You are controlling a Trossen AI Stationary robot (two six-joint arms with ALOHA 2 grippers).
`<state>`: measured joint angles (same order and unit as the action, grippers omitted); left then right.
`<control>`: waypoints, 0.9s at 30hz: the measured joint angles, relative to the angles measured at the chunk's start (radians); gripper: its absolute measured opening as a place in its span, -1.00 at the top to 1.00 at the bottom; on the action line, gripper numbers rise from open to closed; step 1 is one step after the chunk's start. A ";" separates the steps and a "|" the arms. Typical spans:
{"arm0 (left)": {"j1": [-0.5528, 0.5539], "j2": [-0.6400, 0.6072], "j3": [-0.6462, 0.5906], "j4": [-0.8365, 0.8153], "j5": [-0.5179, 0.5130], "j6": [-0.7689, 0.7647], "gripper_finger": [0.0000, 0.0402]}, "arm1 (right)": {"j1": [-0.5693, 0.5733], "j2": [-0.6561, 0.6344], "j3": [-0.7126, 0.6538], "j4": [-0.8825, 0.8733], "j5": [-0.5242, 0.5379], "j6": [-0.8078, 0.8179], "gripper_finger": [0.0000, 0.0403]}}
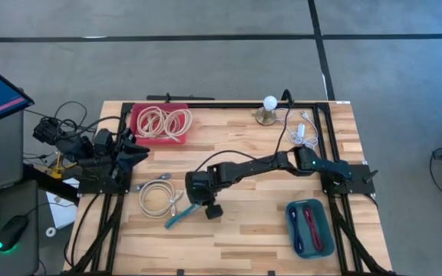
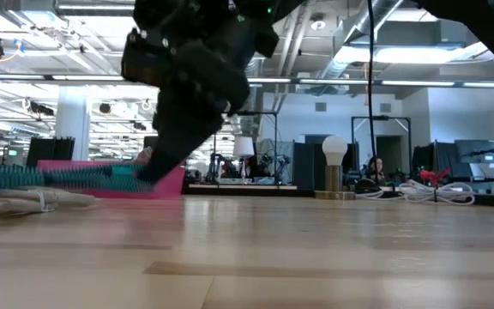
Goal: Pick & Place USB Port
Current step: Put the blue charger cable into the blue bin
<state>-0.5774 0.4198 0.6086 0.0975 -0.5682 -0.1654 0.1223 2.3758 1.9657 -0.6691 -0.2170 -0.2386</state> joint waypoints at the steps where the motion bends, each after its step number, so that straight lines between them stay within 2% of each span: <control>1: 0.000 0.000 0.000 0.000 0.000 0.000 0.57 | -0.005 -0.012 0.005 -0.021 -0.001 0.000 0.97; 16: 0.000 0.000 0.000 0.000 0.000 0.000 0.57 | -0.081 -0.225 0.006 -0.106 -0.018 0.000 0.97; 27: 0.000 0.000 0.000 0.000 0.000 0.000 0.57 | -0.086 -0.357 0.006 -0.249 0.047 -0.023 0.98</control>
<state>-0.5774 0.4199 0.6083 0.0971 -0.5682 -0.1654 0.0360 2.0186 1.9717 -0.9180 -0.1704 -0.2619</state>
